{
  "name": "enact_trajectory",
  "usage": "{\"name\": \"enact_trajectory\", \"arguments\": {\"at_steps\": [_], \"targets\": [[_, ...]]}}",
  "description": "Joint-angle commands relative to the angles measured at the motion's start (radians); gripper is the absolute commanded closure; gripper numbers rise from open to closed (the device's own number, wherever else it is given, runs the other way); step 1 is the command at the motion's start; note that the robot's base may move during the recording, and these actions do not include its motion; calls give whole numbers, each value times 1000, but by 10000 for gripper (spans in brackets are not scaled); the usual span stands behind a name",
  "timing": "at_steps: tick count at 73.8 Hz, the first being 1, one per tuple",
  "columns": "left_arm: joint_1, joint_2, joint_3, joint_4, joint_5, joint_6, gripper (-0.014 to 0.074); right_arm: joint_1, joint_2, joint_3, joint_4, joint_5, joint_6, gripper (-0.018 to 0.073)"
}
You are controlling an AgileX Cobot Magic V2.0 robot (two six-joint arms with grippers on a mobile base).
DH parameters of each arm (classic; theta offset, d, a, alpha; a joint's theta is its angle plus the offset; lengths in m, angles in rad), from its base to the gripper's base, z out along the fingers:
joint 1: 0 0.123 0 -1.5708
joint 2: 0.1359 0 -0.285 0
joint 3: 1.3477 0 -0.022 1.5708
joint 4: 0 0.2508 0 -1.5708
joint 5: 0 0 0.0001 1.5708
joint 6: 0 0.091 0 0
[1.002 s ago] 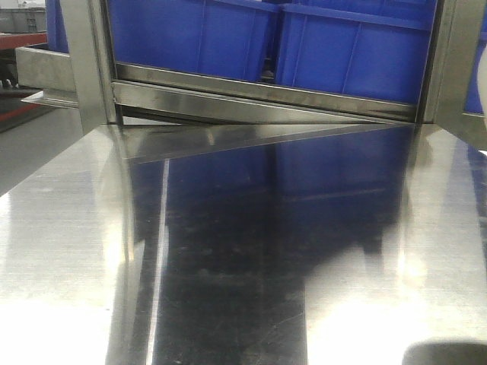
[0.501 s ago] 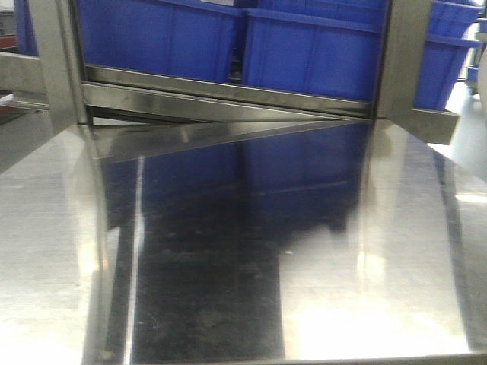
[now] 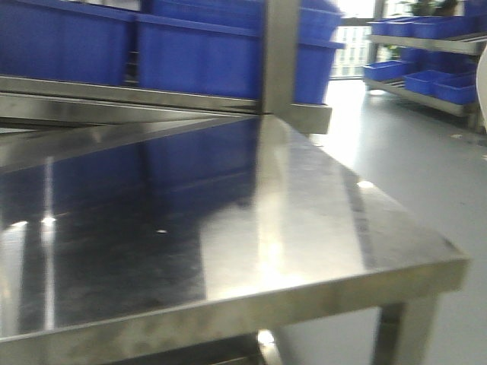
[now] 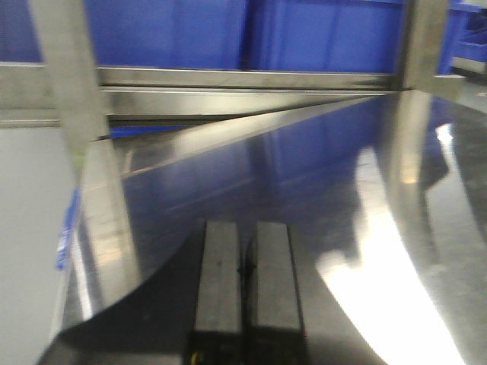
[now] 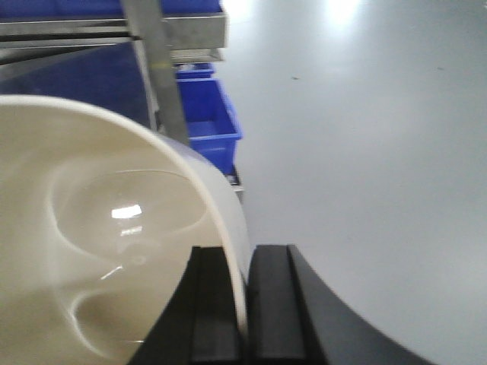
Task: Move white bin to right shelf second layer
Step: 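Turn the base away from the table, holding the bin in the right gripper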
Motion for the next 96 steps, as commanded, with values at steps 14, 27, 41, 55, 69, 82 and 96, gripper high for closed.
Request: {"name": "enact_trajectory", "arguments": {"at_steps": [14,27,41,55,69,82,96], "targets": [[-3,-14,37,0,-86,-5,512,-5,4,-27,7,-97,-2,512],[-3,-14,37,0,-86,-5,512,-5,4,-27,7,-97,-2,512],[-3,-14,37,0,-86,-5,512,-5,4,-27,7,-97,-2,512],[-3,-14,37,0,-86,-5,512,-5,4,-27,7,-97,-2,512],[-3,-14,37,0,-86,-5,512,-5,4,-27,7,-97,-2,512],[-3,-14,37,0,-86,-5,512,-5,4,-27,7,-97,-2,512],[-3,-14,37,0,-86,-5,512,-5,4,-27,7,-97,-2,512]]}}
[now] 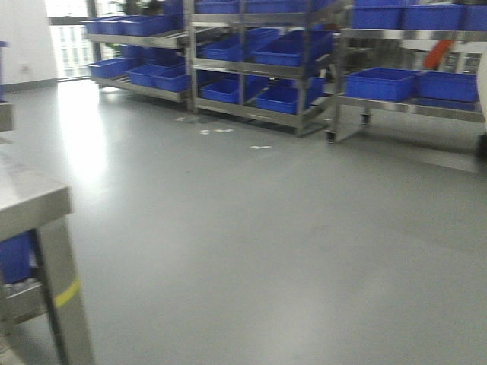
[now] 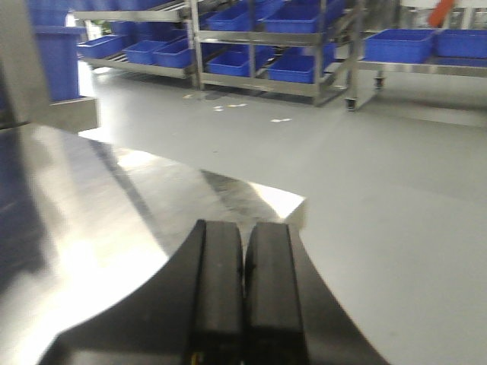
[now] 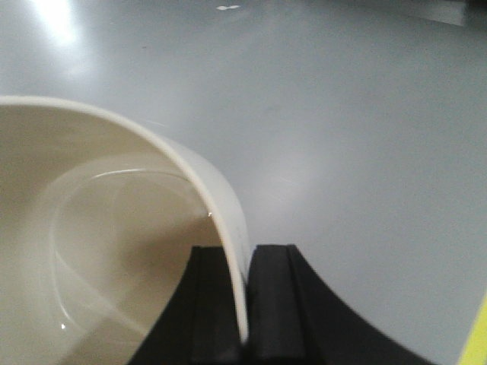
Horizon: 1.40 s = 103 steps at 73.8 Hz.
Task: Move white bin to right shelf second layer
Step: 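Turn the base away from the table, holding the bin in the right gripper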
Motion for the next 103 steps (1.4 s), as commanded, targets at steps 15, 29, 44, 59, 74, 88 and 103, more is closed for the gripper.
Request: {"name": "enact_trajectory", "arguments": {"at_steps": [15,29,44,59,74,88,103], "targets": [[-3,-14,37,0,-86,-5,512,-5,4,-27,7,-98,-2,512],[-3,-14,37,0,-86,-5,512,-5,4,-27,7,-98,-2,512],[-3,-14,37,0,-86,-5,512,-5,4,-27,7,-98,-2,512],[-3,-14,37,0,-86,-5,512,-5,4,-27,7,-98,-2,512],[-3,-14,37,0,-86,-5,512,-5,4,-27,7,-98,-2,512],[-3,-14,37,0,-86,-5,512,-5,4,-27,7,-98,-2,512],[-3,-14,37,0,-86,-5,512,-5,4,-27,7,-98,-2,512]]}}
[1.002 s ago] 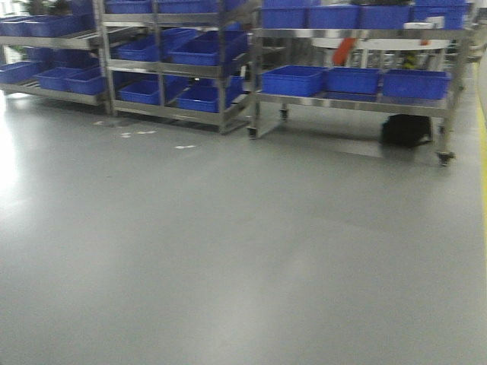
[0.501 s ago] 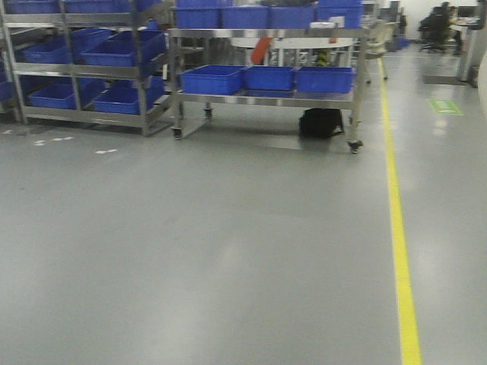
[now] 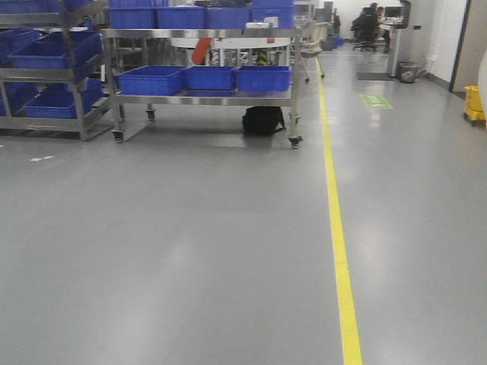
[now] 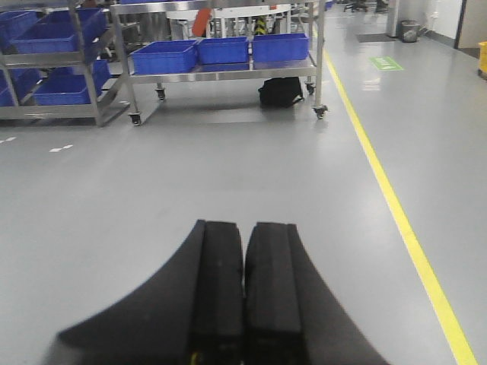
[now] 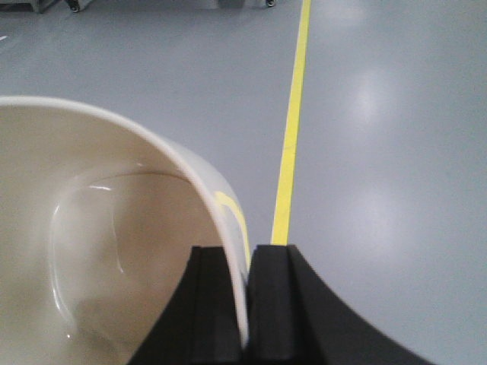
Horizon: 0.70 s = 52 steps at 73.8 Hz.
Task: Move white bin to right shelf second layer
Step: 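Turn the base away from the table, holding the bin in the right gripper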
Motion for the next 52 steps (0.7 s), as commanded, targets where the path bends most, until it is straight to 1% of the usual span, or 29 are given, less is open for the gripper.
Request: {"name": "enact_trajectory", "arguments": {"at_steps": [1,52], "targets": [[-3,-14,37,0,-86,-5,512,-5,4,-27,7,-98,-2,512],[-3,-14,37,0,-86,-5,512,-5,4,-27,7,-98,-2,512]]}}
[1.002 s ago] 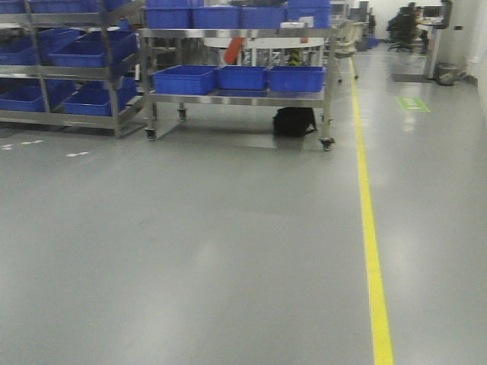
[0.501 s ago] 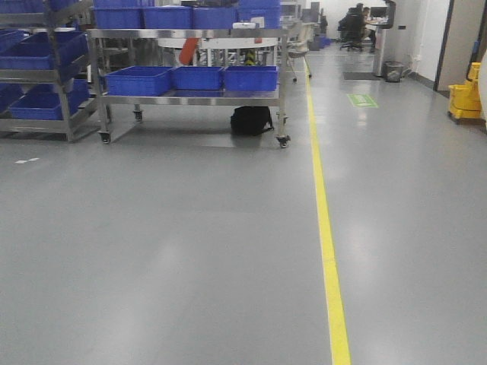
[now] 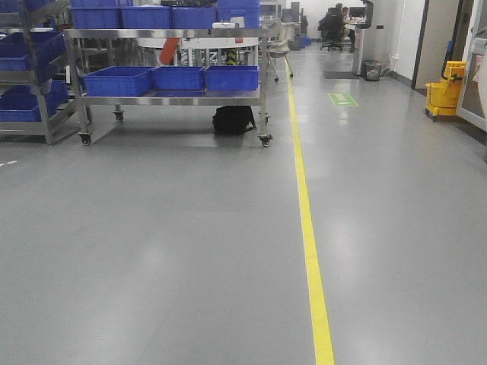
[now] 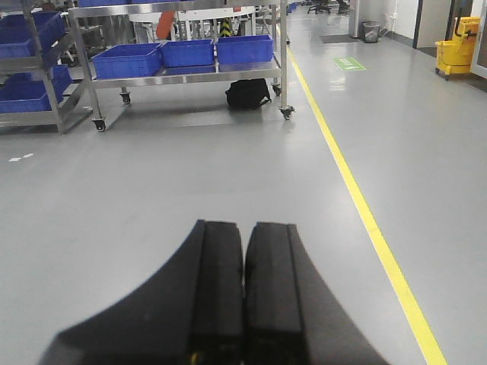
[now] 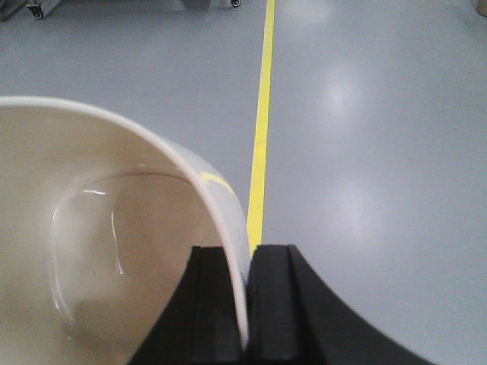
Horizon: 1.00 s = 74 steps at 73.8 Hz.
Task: Move white bin to right shelf second layer
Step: 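Turn the base away from the table, holding the bin in the right gripper, then drive along the yellow-lined aisle carrying the bin in the right gripper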
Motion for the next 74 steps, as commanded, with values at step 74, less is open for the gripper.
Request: {"name": "enact_trajectory", "arguments": {"at_steps": [74], "targets": [[-3,-14,37,0,-86,-5,512,-5,4,-27,7,-98,-2,512]]}}
